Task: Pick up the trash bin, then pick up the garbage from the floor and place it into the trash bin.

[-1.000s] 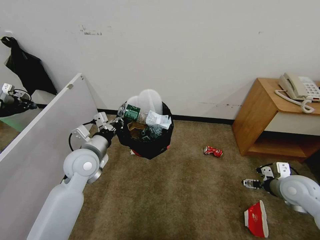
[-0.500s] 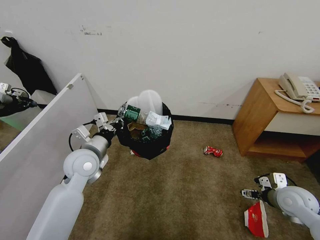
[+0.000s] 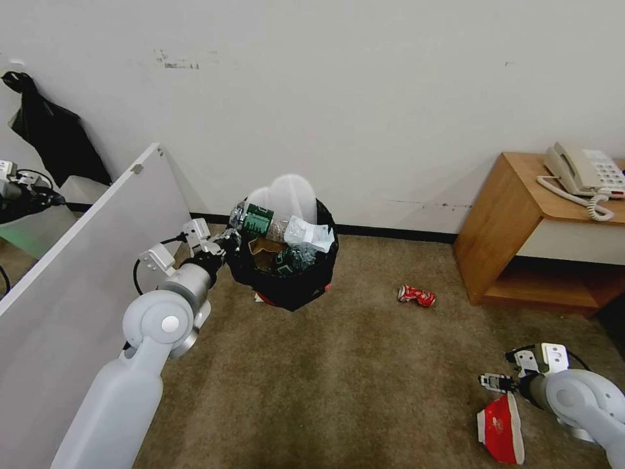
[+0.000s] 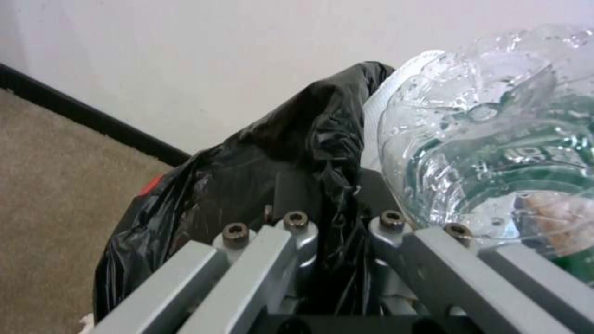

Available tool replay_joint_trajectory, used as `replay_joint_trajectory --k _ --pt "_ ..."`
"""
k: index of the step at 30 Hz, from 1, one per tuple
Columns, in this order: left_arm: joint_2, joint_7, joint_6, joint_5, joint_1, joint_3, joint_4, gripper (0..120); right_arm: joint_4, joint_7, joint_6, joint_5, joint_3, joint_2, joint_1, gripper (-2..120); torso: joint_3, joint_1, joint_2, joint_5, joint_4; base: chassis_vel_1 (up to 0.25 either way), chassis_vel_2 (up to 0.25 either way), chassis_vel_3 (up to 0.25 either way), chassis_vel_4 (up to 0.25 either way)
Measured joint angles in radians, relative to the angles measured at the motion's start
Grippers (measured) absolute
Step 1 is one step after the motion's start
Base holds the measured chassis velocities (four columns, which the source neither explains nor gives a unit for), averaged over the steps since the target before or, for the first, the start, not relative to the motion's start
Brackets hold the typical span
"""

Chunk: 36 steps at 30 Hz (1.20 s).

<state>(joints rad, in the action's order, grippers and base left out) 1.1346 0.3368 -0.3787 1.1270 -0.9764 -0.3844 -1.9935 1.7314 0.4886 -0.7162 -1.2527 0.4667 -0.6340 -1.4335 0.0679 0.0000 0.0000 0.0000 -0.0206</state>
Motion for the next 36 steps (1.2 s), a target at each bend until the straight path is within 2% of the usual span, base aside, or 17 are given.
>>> replay_joint_trajectory --k 19,36 --pt "-0.002 0.002 0.001 -0.001 -0.002 0.001 -0.004 4 -0.075 -0.059 0.046 0.103 -0.014 -0.076 -0.021 100 0.0 0.0 0.0 0.0 -0.0001 0.0 0.0 0.0 0.0" --pt "-0.005 0.005 0.002 -0.002 -0.008 0.005 -0.009 4 -0.107 -0.09 0.078 0.147 -0.022 -0.115 -0.016 100 0.0 0.0 0.0 0.0 0.0 0.0 0.0 0.0 0.0"
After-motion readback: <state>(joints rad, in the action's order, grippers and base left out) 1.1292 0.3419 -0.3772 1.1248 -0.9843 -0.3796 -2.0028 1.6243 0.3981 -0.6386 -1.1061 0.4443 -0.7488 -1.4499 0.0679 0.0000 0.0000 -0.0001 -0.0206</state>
